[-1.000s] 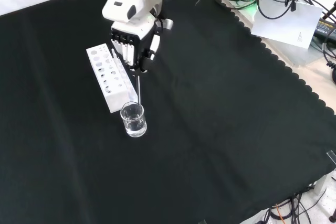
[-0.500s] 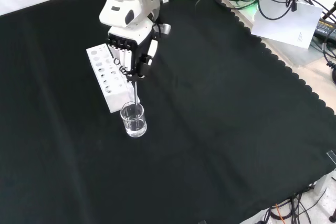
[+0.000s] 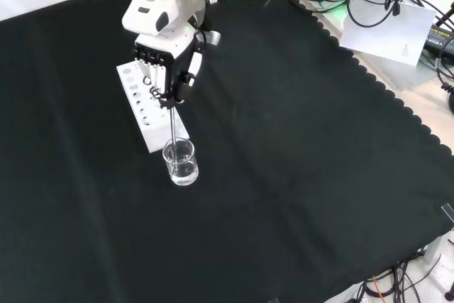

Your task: Stir in the beaker to the left of the white test tube rack with the glass rod.

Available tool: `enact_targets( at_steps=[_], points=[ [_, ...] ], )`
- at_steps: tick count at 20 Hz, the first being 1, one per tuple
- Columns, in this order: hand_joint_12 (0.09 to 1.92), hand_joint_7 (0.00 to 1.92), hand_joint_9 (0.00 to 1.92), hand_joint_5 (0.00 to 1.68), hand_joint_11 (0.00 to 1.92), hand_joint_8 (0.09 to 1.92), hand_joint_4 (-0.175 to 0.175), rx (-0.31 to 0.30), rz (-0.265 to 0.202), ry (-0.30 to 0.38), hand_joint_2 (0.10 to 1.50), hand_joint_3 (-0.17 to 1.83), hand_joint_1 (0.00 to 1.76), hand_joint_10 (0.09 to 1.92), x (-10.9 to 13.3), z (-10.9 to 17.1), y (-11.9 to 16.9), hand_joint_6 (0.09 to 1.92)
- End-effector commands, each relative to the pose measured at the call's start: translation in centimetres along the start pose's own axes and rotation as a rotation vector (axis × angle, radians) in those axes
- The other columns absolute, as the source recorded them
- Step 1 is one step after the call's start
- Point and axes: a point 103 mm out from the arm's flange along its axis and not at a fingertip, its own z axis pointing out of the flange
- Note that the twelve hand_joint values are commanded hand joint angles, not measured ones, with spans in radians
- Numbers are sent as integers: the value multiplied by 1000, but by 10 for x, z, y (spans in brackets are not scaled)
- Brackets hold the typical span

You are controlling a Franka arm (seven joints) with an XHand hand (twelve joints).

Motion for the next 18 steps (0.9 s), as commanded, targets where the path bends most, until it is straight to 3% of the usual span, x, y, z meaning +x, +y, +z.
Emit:
enact_targets(
  at_steps=[1, 10, 18],
  points=[
    [304, 1250, 1732, 1160, 1725, 851, -175, -7, 11, 0, 1025, -2, 1308, 493, 0, -5, -20, 415],
    [305, 1250, 1732, 1161, 1725, 851, -175, 9, -19, 3, 1024, -2, 1308, 493, 27, 2, -19, 413],
    [305, 1250, 1732, 1162, 1725, 851, -175, -9, -23, 2, 1024, -2, 1308, 493, 25, -3, -20, 412]
  ],
)
